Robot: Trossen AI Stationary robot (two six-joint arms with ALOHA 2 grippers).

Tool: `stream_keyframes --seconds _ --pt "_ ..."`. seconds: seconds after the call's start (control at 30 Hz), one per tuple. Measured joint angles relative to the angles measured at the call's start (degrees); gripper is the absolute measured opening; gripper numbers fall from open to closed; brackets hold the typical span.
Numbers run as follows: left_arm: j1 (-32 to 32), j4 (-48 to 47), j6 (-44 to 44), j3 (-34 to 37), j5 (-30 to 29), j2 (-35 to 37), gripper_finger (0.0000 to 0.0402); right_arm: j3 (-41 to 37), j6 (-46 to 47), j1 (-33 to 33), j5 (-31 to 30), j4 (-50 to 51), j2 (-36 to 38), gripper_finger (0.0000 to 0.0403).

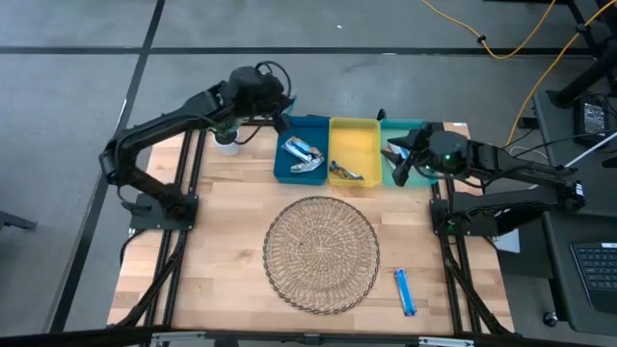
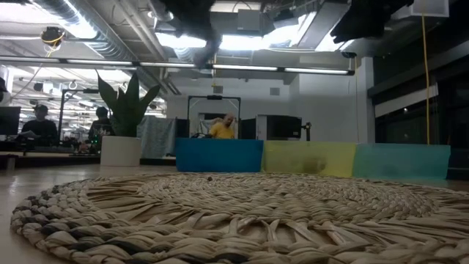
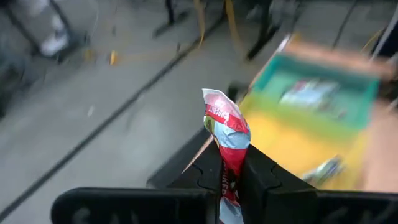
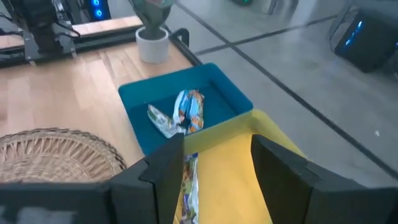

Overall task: Pick and place Granola Bars by type
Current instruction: Put the red granola bar into the green bin

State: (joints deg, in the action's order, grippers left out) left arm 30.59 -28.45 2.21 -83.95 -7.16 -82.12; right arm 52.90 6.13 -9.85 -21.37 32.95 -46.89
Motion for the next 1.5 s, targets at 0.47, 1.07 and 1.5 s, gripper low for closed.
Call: stream_keyframes --seconds 0.47,1.07,1.5 --pt "-11.72 14.30 -1.56 -0.01 1.31 4.86 0.0020 0.00 -5.33 -5.26 18.07 -22.83 -7.27 0.0189" --pt "-20.65 20.02 -3.40 -0.01 7.30 4.86 0.0020 -0.04 2.59 -11.05 48.58 -52.19 -23.59 0.0307" --pt "-21.95 20.99 -4.47 -0.01 8.29 4.86 0.0020 5.56 5.66 -11.06 56.49 -57.66 -29.77 0.0308"
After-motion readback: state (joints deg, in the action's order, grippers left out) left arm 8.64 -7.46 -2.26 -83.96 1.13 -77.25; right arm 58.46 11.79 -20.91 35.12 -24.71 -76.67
